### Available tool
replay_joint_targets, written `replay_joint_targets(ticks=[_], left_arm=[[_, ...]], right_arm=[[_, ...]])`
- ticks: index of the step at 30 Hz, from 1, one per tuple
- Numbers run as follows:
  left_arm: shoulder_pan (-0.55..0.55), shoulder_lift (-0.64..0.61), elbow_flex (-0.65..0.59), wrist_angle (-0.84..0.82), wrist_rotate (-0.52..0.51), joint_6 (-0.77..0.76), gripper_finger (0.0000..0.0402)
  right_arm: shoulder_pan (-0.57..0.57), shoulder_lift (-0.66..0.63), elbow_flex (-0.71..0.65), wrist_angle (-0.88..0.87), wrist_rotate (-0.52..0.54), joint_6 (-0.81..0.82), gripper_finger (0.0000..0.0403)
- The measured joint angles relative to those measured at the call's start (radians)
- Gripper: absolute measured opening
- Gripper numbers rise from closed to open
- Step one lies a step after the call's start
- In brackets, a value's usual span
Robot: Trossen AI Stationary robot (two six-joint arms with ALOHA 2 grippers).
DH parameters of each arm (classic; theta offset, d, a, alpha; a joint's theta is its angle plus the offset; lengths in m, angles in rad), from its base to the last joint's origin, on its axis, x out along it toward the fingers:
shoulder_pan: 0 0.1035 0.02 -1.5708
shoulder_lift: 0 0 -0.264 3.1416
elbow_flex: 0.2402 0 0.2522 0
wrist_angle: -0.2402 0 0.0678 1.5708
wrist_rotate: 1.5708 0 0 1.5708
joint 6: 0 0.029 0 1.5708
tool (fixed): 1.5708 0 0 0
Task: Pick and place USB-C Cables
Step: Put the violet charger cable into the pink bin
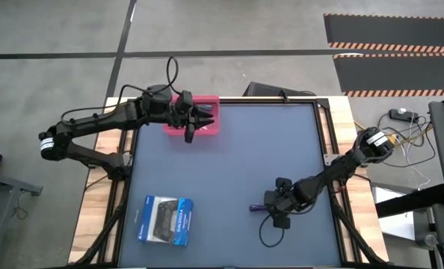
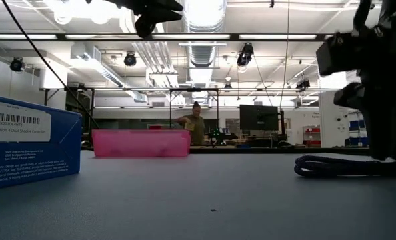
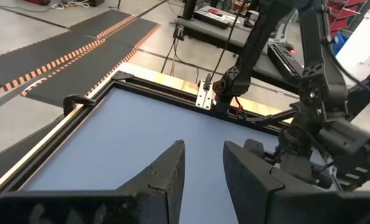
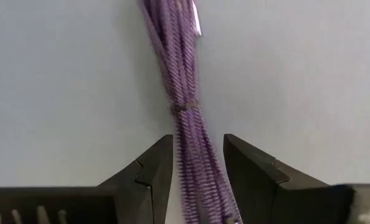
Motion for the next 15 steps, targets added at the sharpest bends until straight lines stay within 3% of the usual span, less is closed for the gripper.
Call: replay_joint_targets(ticks=[8,15], left_arm=[[0.0,0.0,-0.004,0.002,0.0,0.001,0.0093],[0.0,0.0,-0.008,0.002,0.0,0.001,0.0093]], right_arm=[[0.001,-0.056,-0.001,0.02,0.0,0.007,0.0132],[0.001,0.019,-0.021,0.06,0.0,-0.001,0.0132]])
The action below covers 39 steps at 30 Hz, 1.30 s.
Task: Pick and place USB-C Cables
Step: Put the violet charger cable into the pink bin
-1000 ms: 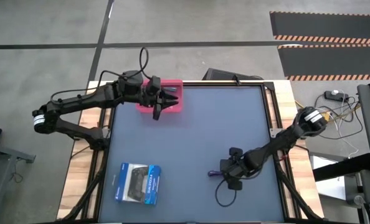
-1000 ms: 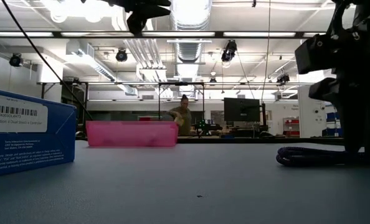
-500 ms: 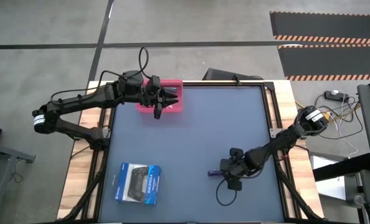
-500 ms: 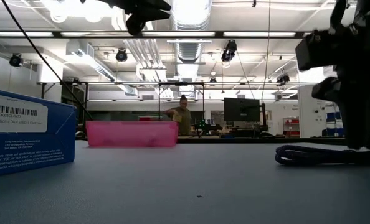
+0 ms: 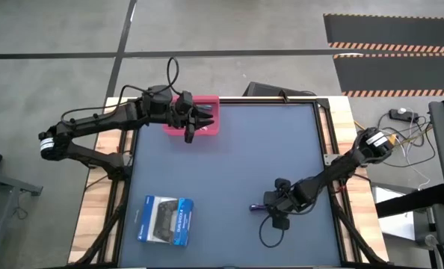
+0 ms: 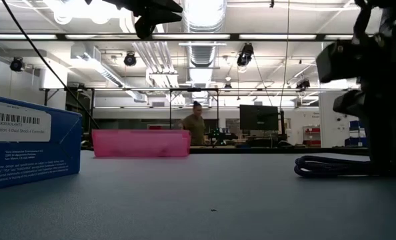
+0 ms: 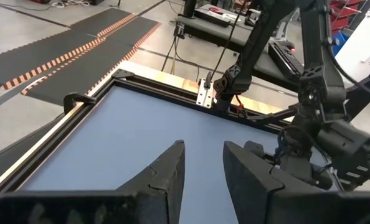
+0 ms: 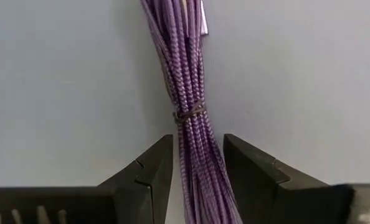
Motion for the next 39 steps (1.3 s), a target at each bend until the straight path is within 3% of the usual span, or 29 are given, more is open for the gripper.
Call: replay_joint_targets(ticks=[5,10,18,22,30,35,39], left_arm=[[0.0,0.0,0.0,0.0,0.0,0.0,0.0093],[0.0,0.0,0.0,0.0,0.0,0.0,0.0093],[0.0,0.0,0.0,0.002,0.0,0.006,0.0093],[0.0,0.0,0.0,0.009,0.0,0.006,0.0093],[0.0,-0.002,0.0,0.033,0.0,0.001,0.0093],[0.0,0.0,0.0,0.073,0.0,0.0,0.0093],[0.001,0.002,-0.001,0.128,0.0,0.0,0.0093]], right_arm=[[0.0,0.062,0.001,0.017,0.008,0.006,0.0132],[-0.006,0.041,-0.01,0.026,0.01,-0.007,0.0125],[-0.021,0.037,-0.023,0.029,-0.004,0.015,0.0028],[-0.03,0.011,-0.023,0.012,-0.043,0.012,0.0021],[-0.08,-0.192,-0.026,-0.067,-0.044,0.094,0.0019],[-0.194,-0.339,-0.027,-0.038,0.117,0.13,0.0018],[-0.328,-0.421,-0.026,0.054,0.187,0.048,0.0018]])
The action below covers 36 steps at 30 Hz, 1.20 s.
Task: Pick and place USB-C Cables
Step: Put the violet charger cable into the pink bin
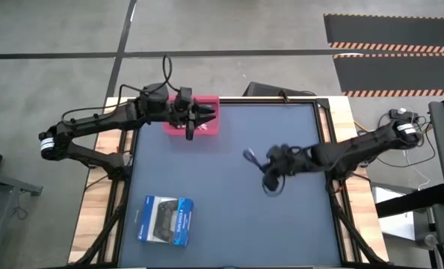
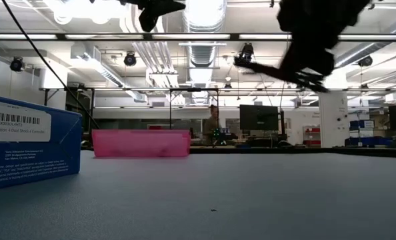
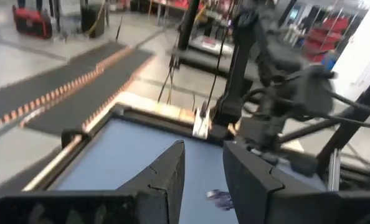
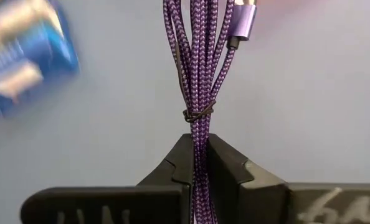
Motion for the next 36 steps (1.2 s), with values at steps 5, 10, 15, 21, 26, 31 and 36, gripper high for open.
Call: replay_joint_targets(ticks=[5,10,15,21,26,31,36], left_arm=[[0.0,0.0,0.0,0.08,0.0,-0.001,0.0093],[0.0,-0.001,0.0,0.124,0.0,-0.005,0.0093],[0.003,-0.001,0.0,0.135,0.0,-0.027,0.0093],[0.008,-0.001,0.0,0.186,-0.056,-0.055,0.0093],[0.01,-0.001,0.0,0.244,-0.106,-0.054,0.0093],[0.014,-0.001,-0.001,0.243,-0.113,-0.055,0.0093],[0.014,-0.001,-0.014,0.242,-0.12,-0.108,0.0093]], right_arm=[[-0.164,-0.045,-0.001,0.154,-0.003,-0.159,0.0018],[-0.299,-0.036,-0.005,0.305,-0.138,-0.267,0.0018],[-0.389,-0.006,-0.009,0.501,-0.258,-0.333,0.0018],[-0.476,0.04,-0.01,0.79,-0.353,-0.355,0.0018],[-0.535,0.093,-0.01,0.987,-0.431,-0.329,0.0018],[-0.547,0.152,-0.009,1.174,-0.476,-0.282,0.0018],[-0.546,0.197,0.024,1.255,-0.487,-0.268,0.0018]])
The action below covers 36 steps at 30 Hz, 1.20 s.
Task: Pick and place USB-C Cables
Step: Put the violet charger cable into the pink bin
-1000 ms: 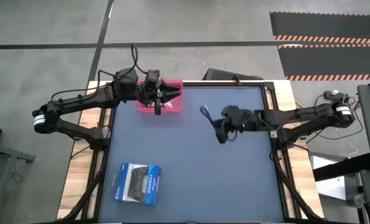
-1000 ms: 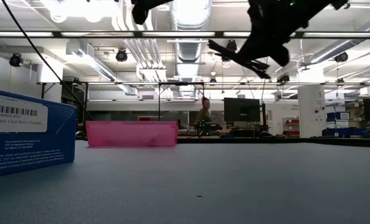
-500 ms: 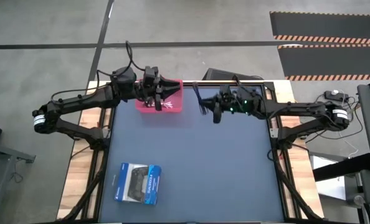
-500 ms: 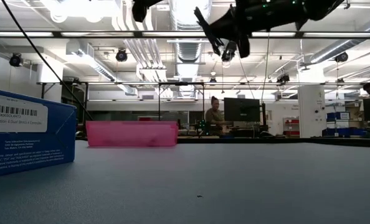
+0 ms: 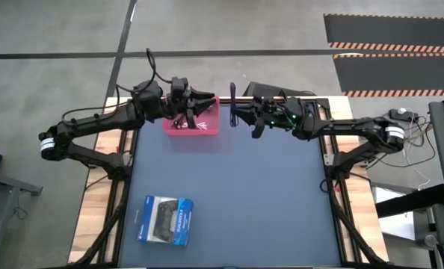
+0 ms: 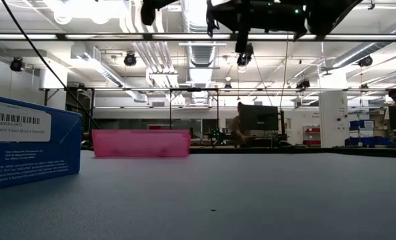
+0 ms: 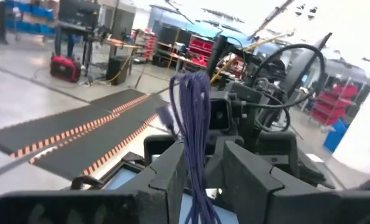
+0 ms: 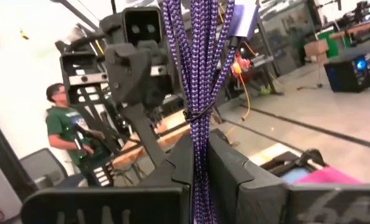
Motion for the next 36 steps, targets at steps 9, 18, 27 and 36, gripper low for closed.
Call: replay_joint_targets(ticks=[9,18,27,36], left_arm=[[0.0,0.024,-0.001,0.004,0.02,-0.052,0.0097],[0.0,0.053,-0.006,0.021,0.068,-0.102,0.0175],[-0.004,0.106,-0.015,0.088,0.08,-0.102,0.0205],[-0.016,0.159,-0.016,0.201,0.099,-0.102,0.0178]], right_arm=[[-0.006,0.057,0.089,0.0,-0.072,-0.006,0.0018],[-0.006,0.086,0.124,-0.003,-0.102,-0.004,0.0018],[-0.006,0.094,0.124,-0.009,-0.13,0.006,0.0018],[-0.006,0.096,0.123,-0.038,-0.13,-0.005,0.0018]])
